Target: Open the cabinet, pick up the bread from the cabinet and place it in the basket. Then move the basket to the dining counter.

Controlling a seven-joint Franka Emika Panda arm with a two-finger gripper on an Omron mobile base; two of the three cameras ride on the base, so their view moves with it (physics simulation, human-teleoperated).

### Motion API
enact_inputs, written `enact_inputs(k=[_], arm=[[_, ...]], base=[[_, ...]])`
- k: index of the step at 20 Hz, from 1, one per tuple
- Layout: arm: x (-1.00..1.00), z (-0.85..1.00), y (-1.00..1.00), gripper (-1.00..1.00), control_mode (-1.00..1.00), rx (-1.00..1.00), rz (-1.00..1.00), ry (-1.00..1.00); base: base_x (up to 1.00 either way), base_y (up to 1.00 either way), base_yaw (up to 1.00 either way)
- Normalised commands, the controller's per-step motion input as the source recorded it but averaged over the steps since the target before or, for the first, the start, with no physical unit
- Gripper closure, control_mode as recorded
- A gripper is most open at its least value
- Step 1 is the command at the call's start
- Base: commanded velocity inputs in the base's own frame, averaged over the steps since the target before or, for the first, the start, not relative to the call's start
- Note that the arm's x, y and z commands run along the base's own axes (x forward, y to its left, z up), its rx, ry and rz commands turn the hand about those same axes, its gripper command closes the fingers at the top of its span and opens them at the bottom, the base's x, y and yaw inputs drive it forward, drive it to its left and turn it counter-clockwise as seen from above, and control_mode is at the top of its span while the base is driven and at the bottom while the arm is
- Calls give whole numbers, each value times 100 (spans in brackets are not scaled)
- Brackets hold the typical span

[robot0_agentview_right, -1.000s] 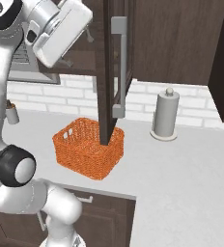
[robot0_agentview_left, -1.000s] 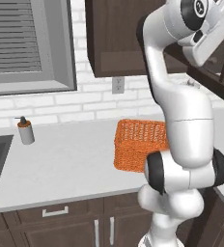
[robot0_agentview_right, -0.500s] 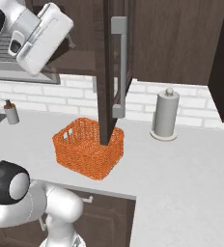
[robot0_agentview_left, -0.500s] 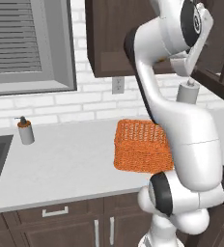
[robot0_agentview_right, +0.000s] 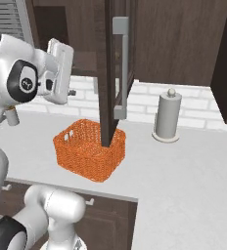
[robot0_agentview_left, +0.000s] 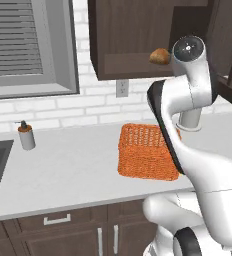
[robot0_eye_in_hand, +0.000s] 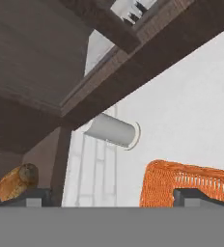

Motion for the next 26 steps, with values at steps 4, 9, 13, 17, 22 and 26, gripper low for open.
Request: enact_inputs(k=[4, 9, 13, 17, 22, 26], arm=[[30, 64, 3, -100, -100, -22, 49, 10], [4, 100, 9, -100, -100, -44, 30, 38], [31, 23, 0, -100, -100, -51, 25, 14], [57, 3, 0, -100, -100, -37, 30, -11], [34, -18, 2, -100, -100, -47, 35, -1], [26, -29, 3, -100, -100, -38, 37, -1]], base=[[0, 0, 0], [0, 0, 0], [0, 0, 0], [0, 0, 0], [0, 0, 0], [0, 0, 0]])
